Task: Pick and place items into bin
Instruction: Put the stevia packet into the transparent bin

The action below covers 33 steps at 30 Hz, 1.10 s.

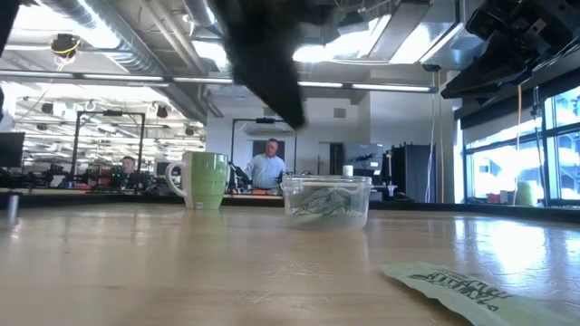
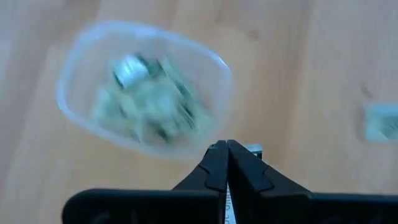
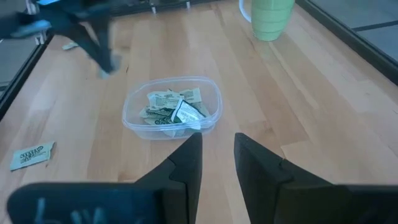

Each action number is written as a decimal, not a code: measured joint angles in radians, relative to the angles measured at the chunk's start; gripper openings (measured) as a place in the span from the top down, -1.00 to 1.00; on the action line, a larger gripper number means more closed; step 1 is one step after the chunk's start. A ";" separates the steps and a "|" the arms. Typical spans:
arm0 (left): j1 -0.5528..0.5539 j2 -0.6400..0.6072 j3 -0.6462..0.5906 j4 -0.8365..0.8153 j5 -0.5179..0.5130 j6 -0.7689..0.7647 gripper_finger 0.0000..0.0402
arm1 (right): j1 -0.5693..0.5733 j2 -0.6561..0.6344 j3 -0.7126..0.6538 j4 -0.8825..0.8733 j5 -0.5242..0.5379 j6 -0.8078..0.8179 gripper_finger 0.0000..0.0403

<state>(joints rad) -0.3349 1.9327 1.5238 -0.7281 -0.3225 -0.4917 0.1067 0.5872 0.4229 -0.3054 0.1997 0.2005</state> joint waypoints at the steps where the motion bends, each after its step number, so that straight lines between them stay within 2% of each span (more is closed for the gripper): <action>1: 0.032 0.003 -0.002 0.031 0.009 0.043 0.99 | 0.000 0.000 0.000 0.000 0.000 0.000 0.52; 5: 0.142 0.002 0.000 0.173 0.082 0.193 0.99 | 0.000 0.000 0.000 -0.005 0.000 0.000 0.52; 8: 0.205 0.002 0.000 0.207 0.154 0.272 0.99 | 0.000 0.000 0.000 -0.015 0.000 0.000 0.52; 16: 0.285 0.064 0.000 0.215 0.245 0.329 0.99 | 0.000 0.000 0.000 -0.031 0.000 0.000 0.52; 23: 0.300 0.094 0.000 0.214 0.227 0.327 0.95 | 0.000 0.000 0.000 -0.031 0.000 -0.001 0.52; 29: 0.300 0.092 0.000 0.223 0.224 0.356 0.74 | 0.000 0.000 0.000 -0.031 0.000 0.000 0.52; 33: 0.292 0.043 0.000 0.166 0.192 0.348 0.61 | 0.000 0.000 0.000 -0.031 0.000 0.000 0.52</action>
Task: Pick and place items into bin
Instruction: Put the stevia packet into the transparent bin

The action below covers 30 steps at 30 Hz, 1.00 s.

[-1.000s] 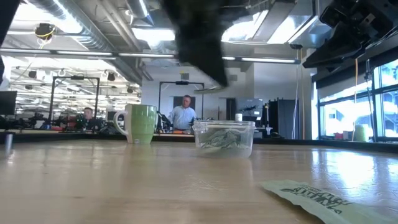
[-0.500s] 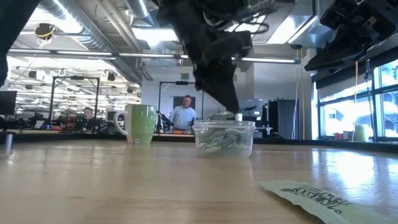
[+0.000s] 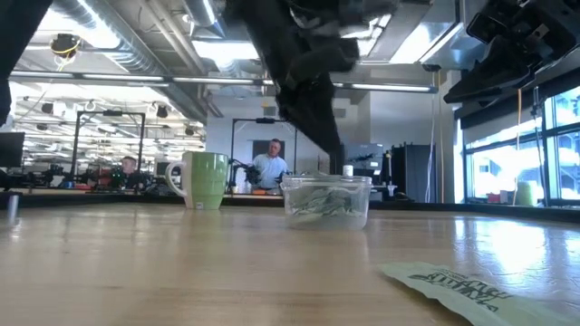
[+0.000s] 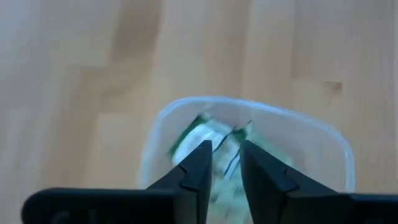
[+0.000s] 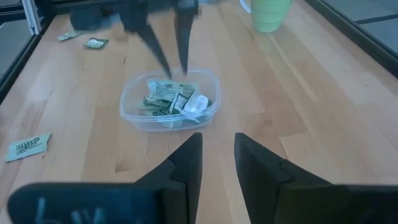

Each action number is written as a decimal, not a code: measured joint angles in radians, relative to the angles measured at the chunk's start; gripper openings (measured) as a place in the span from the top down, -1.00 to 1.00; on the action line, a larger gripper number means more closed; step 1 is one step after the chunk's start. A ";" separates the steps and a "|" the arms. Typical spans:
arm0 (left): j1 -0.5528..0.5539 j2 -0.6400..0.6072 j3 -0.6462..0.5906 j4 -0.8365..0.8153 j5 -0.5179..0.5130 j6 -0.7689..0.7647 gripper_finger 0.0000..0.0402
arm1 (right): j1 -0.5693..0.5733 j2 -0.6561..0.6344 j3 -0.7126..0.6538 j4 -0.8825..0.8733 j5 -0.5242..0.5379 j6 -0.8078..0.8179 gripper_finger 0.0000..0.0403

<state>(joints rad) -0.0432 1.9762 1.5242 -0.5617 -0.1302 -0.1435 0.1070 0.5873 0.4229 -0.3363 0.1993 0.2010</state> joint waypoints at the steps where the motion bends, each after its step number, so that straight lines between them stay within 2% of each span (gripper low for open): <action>1: -0.006 -0.021 0.000 -0.028 -0.028 -0.009 0.59 | 0.000 0.000 0.000 0.000 0.000 0.005 0.52; 4: -0.041 -0.094 -0.002 -0.113 -0.144 -0.026 0.56 | 0.000 0.000 0.000 0.001 -0.030 0.027 0.52; 6: -0.070 -0.155 -0.028 -0.113 -0.217 -0.044 0.56 | 0.002 0.000 0.000 0.002 -0.072 0.026 0.52; 10: -0.131 -0.303 -0.150 -0.071 -0.278 -0.053 0.57 | 0.002 0.000 0.000 0.003 -0.099 0.024 0.52; 13: -0.168 -0.434 -0.295 0.043 -0.293 -0.056 0.59 | 0.002 0.000 0.000 0.003 -0.097 -0.012 0.52; 18: -0.184 -0.652 -0.590 0.322 -0.294 -0.045 0.59 | 0.002 0.000 0.000 0.004 -0.087 -0.119 0.52; 23: -0.176 -0.820 -0.871 0.592 -0.318 0.017 0.60 | 0.002 0.000 0.000 0.005 -0.010 -0.180 0.52; 27: -0.152 -0.925 -1.021 0.727 -0.331 0.044 0.61 | 0.001 0.000 0.000 0.005 0.029 -0.230 0.52; 30: -0.135 -0.978 -1.084 0.784 -0.373 0.022 0.61 | 0.000 0.000 0.000 0.012 0.030 -0.236 0.52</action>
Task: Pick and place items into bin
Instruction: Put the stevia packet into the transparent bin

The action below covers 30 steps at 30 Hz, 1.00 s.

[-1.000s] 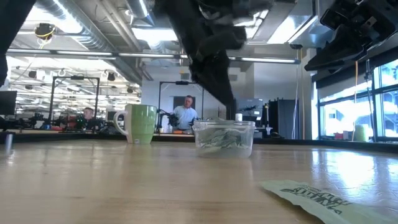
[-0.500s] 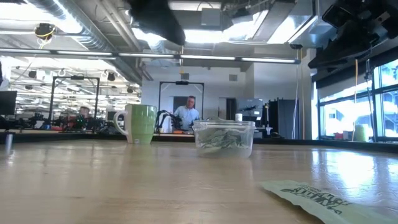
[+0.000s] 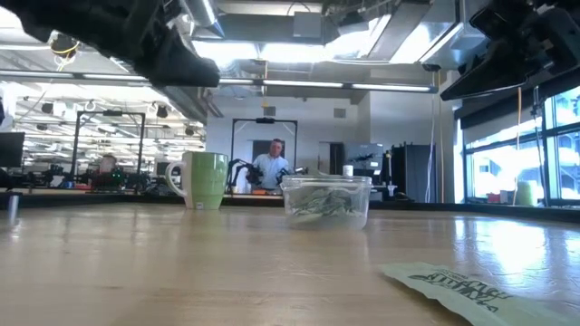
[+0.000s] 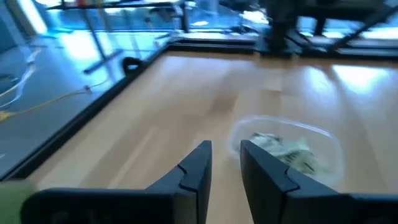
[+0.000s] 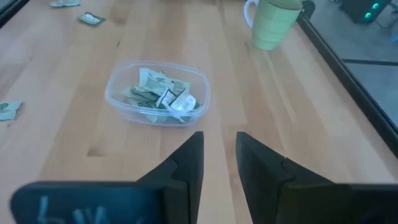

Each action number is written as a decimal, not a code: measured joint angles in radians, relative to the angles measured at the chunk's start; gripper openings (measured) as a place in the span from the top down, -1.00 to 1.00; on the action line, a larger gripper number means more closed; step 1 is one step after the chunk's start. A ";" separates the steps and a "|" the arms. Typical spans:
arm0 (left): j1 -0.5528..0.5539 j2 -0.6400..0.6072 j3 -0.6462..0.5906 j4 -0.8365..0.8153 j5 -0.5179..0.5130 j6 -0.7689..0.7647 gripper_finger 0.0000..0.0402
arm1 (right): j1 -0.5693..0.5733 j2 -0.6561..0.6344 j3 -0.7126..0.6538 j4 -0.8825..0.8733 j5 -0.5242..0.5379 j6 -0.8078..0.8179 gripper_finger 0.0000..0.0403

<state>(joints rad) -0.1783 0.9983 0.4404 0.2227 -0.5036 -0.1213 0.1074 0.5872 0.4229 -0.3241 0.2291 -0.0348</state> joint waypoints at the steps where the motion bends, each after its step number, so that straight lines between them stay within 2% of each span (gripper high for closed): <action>1: 0.006 -0.014 -0.010 0.002 -0.014 -0.013 0.61 | 0.000 0.000 0.000 0.000 0.000 0.005 0.52; 7: 0.033 -0.038 -0.022 0.032 -0.038 -0.023 0.63 | 0.000 0.000 0.000 0.010 -0.001 0.025 0.52; 9: 0.033 -0.038 -0.022 0.051 -0.037 -0.023 0.63 | 0.000 0.000 0.000 0.036 0.000 -0.019 0.52; 13: 0.032 -0.038 -0.022 0.049 -0.023 -0.022 0.63 | -0.001 0.000 0.000 0.115 0.000 -0.235 0.52; 17: 0.030 -0.038 -0.022 0.040 -0.011 -0.022 0.61 | 0.000 0.000 0.000 0.205 -0.002 -0.261 0.52; 19: 0.029 -0.038 -0.022 0.043 0.007 -0.024 0.61 | 0.003 0.000 0.000 0.233 -0.036 -0.248 0.52; 21: 0.029 -0.038 -0.022 0.044 0.034 -0.027 0.61 | 0.017 0.005 0.009 0.244 -0.117 -0.232 0.52; 23: 0.029 -0.038 -0.022 0.044 0.061 -0.042 0.62 | 0.046 0.029 0.050 0.238 -0.182 -0.213 0.52; 26: 0.029 -0.038 -0.022 0.044 0.079 -0.085 0.63 | 0.113 0.109 0.131 0.207 -0.193 -0.200 0.52; 30: 0.029 -0.038 -0.022 0.044 0.079 -0.102 0.63 | 0.194 0.312 0.255 0.122 -0.094 -0.201 0.52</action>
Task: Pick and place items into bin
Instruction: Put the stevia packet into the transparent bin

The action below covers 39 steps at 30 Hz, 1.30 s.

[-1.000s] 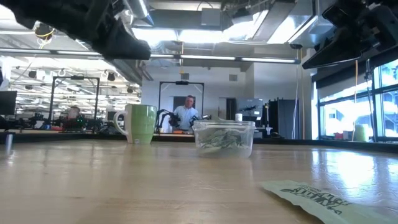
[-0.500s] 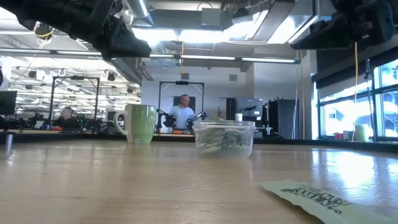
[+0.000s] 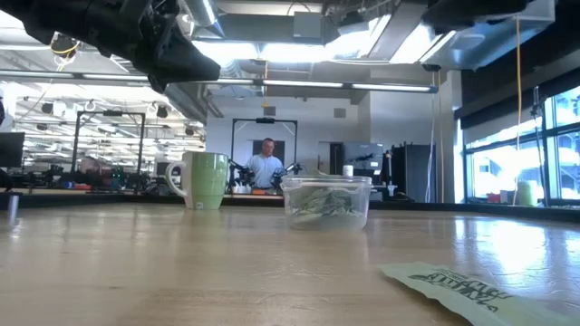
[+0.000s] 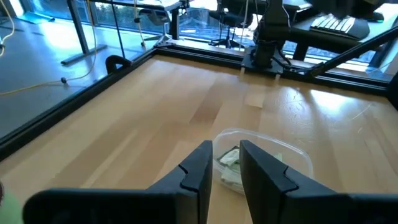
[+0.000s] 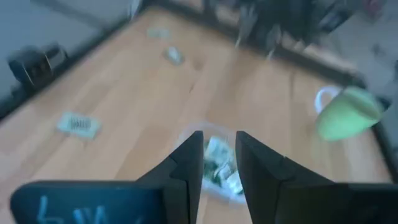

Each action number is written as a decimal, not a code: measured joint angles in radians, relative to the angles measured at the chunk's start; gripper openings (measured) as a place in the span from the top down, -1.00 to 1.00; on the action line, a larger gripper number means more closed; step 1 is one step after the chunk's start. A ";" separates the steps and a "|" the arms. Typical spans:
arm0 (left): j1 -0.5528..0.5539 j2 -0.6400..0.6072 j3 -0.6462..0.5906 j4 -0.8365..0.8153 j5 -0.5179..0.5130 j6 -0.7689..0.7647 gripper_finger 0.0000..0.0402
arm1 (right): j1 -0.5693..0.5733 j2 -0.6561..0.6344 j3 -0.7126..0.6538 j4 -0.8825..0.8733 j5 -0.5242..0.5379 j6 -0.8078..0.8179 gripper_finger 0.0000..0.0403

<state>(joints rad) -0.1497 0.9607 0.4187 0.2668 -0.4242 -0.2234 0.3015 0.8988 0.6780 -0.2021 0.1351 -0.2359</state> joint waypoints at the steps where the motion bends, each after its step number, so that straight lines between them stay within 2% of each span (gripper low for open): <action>1: 0.000 0.000 0.000 0.000 0.000 0.000 0.63 | 0.015 0.058 0.035 -0.028 0.016 0.009 0.52; 7: 0.000 0.000 0.000 -0.001 0.001 -0.003 0.63 | 0.073 0.399 0.203 -0.102 0.027 0.145 0.52; 11: 0.000 0.000 0.000 -0.002 0.004 -0.003 0.61 | 0.094 0.579 0.283 -0.102 0.024 0.232 0.52; 19: 0.000 0.000 0.000 -0.005 0.057 -0.002 0.62 | 0.124 0.836 0.391 -0.064 -0.117 0.244 0.52; 26: 0.000 0.000 0.000 -0.023 0.138 0.000 0.61 | 0.172 0.962 0.473 -0.051 -0.118 0.255 0.52; 33: 0.000 0.000 0.000 -0.063 0.139 0.001 0.62 | 0.229 1.063 0.556 -0.049 -0.079 0.206 0.52; 39: 0.000 0.000 0.000 -0.064 0.139 0.000 0.61 | 0.235 1.116 0.583 -0.049 -0.076 0.253 0.52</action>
<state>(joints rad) -0.1497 0.9607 0.4187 0.2031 -0.2855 -0.2230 0.5362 2.0145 1.2606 -0.2515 0.0593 0.0170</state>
